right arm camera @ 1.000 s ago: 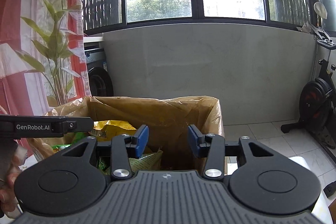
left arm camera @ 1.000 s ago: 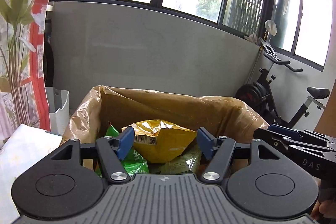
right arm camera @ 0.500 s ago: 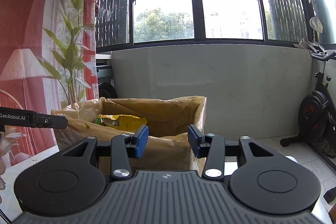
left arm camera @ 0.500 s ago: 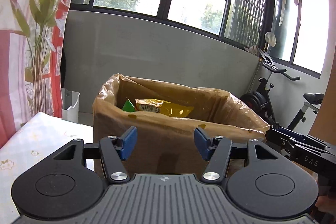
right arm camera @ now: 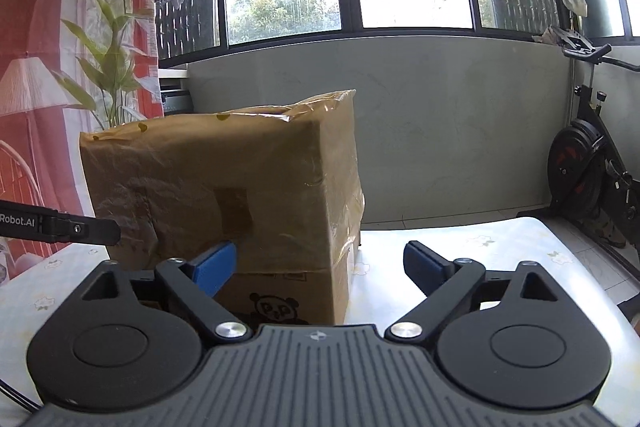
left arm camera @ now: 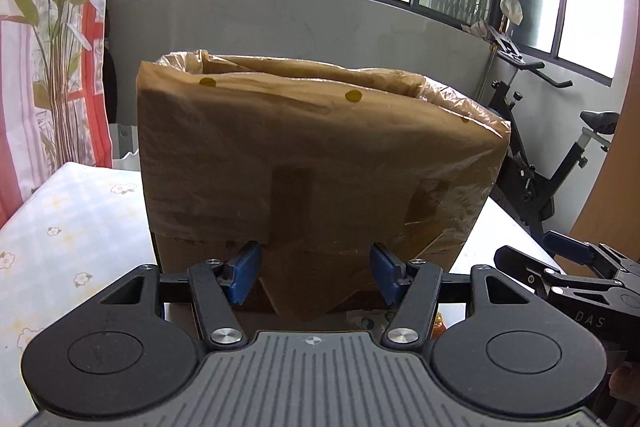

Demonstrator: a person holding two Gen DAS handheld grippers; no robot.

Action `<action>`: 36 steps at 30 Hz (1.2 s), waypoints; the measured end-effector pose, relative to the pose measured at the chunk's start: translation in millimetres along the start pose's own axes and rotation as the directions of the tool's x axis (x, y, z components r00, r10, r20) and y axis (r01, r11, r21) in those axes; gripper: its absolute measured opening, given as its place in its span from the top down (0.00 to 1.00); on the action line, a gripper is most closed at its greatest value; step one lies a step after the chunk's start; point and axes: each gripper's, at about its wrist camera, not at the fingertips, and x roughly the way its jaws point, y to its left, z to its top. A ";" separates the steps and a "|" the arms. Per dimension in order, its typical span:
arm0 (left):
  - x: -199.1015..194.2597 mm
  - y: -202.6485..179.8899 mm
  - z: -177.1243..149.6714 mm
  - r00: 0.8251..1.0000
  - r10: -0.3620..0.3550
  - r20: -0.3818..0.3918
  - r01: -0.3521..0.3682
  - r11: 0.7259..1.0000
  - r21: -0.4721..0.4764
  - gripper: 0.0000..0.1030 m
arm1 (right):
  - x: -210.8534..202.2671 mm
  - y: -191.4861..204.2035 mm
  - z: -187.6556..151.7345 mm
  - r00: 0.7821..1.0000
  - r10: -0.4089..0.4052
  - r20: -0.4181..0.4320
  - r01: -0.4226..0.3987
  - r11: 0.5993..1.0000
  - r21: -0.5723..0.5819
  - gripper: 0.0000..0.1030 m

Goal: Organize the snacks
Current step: 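Move both tools back to the remaining snacks on the table, then grasp the white blue-printed packet with the left tool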

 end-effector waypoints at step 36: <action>97.2 -61.0 -50.3 0.954 -0.066 -0.294 0.078 0.996 0.031 0.37 | 13.5 -45.4 -55.7 0.996 0.001 -0.092 0.019 0.978 0.209 0.08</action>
